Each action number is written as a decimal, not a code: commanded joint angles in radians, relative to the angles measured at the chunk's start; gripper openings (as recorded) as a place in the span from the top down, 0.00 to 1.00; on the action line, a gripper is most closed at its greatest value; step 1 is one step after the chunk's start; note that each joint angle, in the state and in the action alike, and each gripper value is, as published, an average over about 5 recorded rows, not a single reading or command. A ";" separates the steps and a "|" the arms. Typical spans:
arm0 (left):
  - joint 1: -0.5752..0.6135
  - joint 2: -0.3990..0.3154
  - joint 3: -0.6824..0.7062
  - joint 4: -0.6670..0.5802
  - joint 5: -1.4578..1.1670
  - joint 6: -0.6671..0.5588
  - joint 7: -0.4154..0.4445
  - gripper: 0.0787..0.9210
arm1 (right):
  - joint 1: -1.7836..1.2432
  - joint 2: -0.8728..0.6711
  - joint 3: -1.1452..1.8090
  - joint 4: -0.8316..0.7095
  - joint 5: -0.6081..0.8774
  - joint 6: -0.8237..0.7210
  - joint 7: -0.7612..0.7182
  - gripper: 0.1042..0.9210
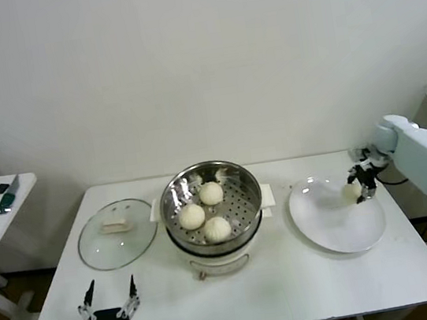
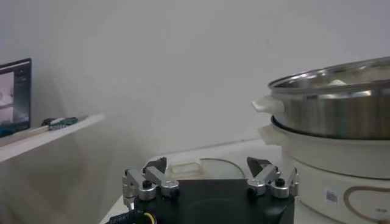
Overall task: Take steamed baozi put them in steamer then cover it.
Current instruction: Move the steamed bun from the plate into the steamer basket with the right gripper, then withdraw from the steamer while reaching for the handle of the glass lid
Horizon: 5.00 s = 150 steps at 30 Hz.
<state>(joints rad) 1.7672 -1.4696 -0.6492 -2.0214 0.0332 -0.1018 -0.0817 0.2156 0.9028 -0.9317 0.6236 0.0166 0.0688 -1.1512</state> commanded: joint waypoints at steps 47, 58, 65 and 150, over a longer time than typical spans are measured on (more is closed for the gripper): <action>-0.018 0.040 0.035 -0.021 0.000 -0.013 -0.003 0.12 | 0.536 0.443 -0.905 0.545 1.055 -0.406 0.384 0.29; -0.027 0.044 0.037 -0.011 -0.004 -0.013 -0.003 0.12 | 0.532 0.424 -0.915 0.549 1.041 -0.407 0.381 0.28; -0.029 0.042 0.038 -0.011 -0.003 -0.012 -0.003 0.12 | 0.530 0.418 -0.911 0.553 1.039 -0.412 0.384 0.26; -0.538 0.265 0.070 0.448 1.317 0.203 0.018 0.12 | -1.571 0.112 1.530 1.086 0.421 -0.077 0.998 0.12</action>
<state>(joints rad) 1.4990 -1.2801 -0.6151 -1.9009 1.1248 0.1146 -0.0318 -1.2458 0.9525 0.5016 1.7047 0.4972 -0.0095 -0.1404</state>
